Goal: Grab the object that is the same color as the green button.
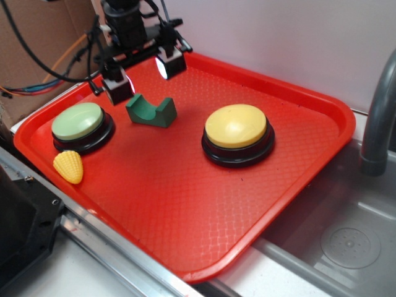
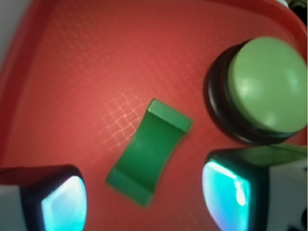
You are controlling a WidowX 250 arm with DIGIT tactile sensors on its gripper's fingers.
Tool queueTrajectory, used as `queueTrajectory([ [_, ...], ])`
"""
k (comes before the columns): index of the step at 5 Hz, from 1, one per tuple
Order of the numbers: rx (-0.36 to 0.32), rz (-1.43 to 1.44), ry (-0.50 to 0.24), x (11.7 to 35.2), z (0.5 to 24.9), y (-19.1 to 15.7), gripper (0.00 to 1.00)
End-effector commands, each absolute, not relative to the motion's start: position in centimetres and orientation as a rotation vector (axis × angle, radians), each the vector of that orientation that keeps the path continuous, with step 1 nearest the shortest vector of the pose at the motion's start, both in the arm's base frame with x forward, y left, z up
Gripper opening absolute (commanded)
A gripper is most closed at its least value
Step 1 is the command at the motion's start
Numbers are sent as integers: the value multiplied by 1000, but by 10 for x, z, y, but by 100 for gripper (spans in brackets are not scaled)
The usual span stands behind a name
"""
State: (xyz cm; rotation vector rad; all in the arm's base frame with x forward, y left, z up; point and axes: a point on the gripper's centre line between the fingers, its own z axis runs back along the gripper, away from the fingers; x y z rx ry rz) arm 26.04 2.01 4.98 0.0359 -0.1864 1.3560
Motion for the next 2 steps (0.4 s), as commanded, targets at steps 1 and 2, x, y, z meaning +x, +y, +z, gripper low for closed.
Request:
queueTrajectory([
  [1, 74, 1370, -253, 263, 29, 28, 100],
  [2, 62, 1362, -234, 261, 21, 27, 100],
])
